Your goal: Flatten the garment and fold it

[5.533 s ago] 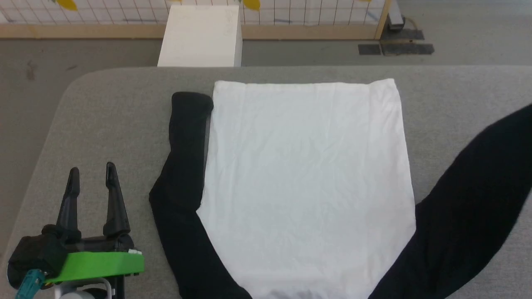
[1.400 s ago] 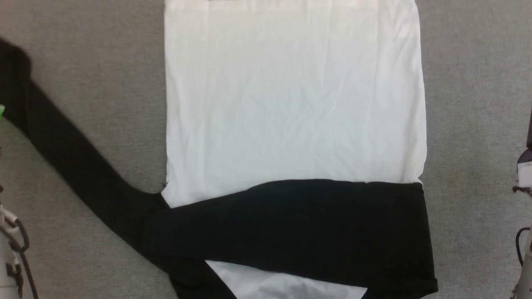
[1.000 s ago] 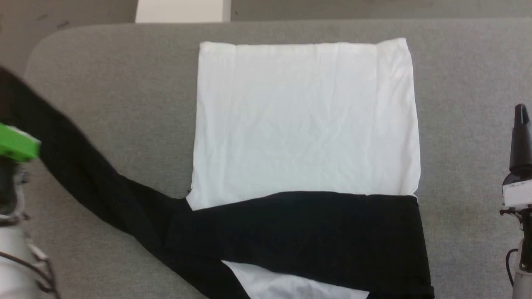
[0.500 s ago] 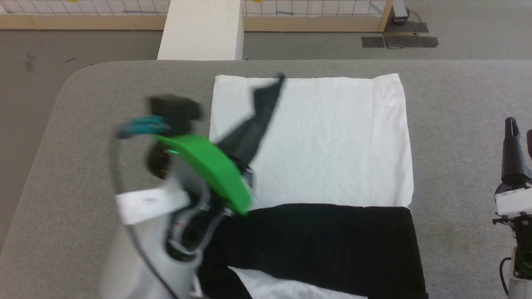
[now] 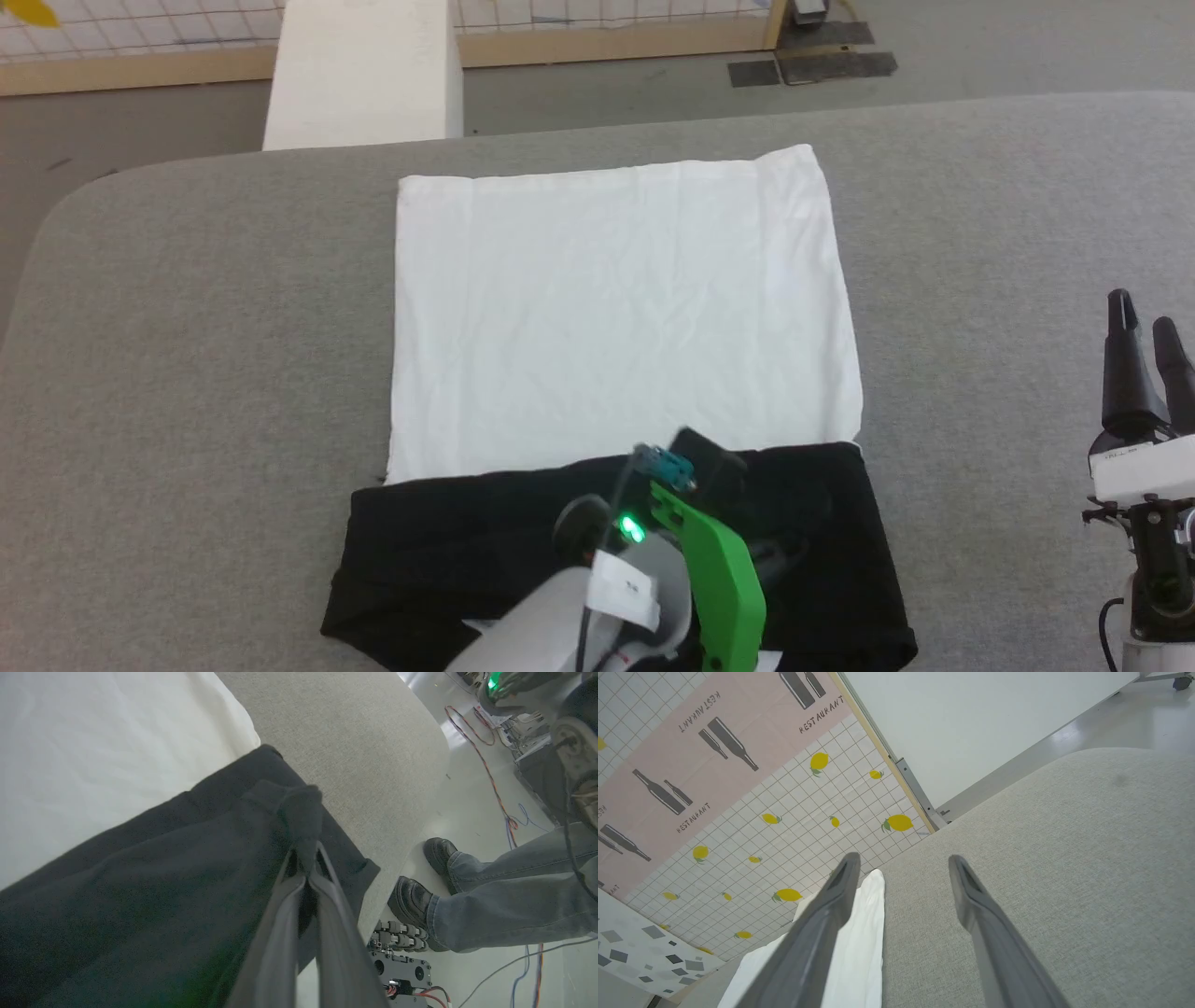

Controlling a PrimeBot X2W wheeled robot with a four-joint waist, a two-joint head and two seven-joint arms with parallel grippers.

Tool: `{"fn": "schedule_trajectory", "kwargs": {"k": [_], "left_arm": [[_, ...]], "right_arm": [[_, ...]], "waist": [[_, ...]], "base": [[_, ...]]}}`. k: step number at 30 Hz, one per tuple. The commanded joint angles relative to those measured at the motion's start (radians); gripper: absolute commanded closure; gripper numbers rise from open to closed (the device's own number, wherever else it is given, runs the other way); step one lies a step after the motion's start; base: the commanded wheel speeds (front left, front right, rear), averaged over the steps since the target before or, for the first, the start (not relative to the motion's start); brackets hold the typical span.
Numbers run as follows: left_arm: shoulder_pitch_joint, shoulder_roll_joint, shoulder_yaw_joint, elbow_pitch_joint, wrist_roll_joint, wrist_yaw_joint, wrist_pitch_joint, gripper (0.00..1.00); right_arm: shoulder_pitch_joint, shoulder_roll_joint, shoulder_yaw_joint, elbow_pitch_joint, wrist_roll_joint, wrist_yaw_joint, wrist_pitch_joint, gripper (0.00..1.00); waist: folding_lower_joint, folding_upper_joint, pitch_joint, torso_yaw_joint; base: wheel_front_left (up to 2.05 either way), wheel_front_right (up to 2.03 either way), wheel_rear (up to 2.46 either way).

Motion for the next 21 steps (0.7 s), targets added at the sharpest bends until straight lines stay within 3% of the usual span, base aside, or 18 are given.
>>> {"fn": "schedule_trajectory", "kwargs": {"k": [1,3,4,5,6,12,17,21], "left_arm": [[-0.012,-0.003,-0.023,0.019,-0.025,-0.007,0.008,1.0],[-0.013,-0.003,-0.05,0.048,-0.045,-0.002,0.028,1.0],[-0.015,-0.003,-0.059,0.058,-0.055,0.0,0.037,0.93],[-0.018,-0.003,-0.066,0.065,-0.068,0.001,0.044,0.05],[-0.022,-0.003,-0.07,0.068,-0.082,0.002,0.048,0.0],[-0.062,-0.003,-0.023,0.013,-0.221,0.006,0.066,0.0],[-0.098,0.004,0.155,-0.062,-0.343,0.042,-0.006,0.0],[-0.124,0.083,0.302,-0.074,-0.302,0.075,-0.151,0.0]], "right_arm": [[0.016,0.0,0.0,0.005,0.007,-0.001,-0.011,0.0],[0.018,0.0,-0.001,0.009,0.006,-0.001,-0.014,0.0],[0.019,0.0,-0.002,0.011,0.005,-0.001,-0.015,0.0],[0.019,0.0,-0.004,0.013,0.004,-0.001,-0.015,0.0],[0.02,0.0,-0.005,0.015,0.003,-0.001,-0.015,0.0],[0.02,0.0,-0.002,0.015,-0.006,-0.001,-0.005,0.0],[0.019,0.0,0.009,0.015,-0.015,-0.001,0.012,0.0],[0.011,0.0,0.027,0.013,-0.021,-0.001,0.031,0.0]], "waist": [[0.0001,0.0,0.005,-0.014],[0.0001,0.0,0.004,-0.015],[0.0001,0.0,0.003,-0.013],[0.0001,0.0,0.001,-0.01],[0.0001,0.0,-0.001,-0.006],[0.0001,0.0,-0.027,0.031],[0.0001,0.0,-0.055,0.063],[0.0001,0.0,-0.064,0.074]], "base": [[0.0,0.0,0.0],[0.0,0.0,0.0],[0.0,0.0,0.0],[0.0,0.0,0.0],[0.0,0.0,0.0],[0.0,0.0,0.0],[0.0,0.0,0.0],[0.0,0.0,0.0]]}}
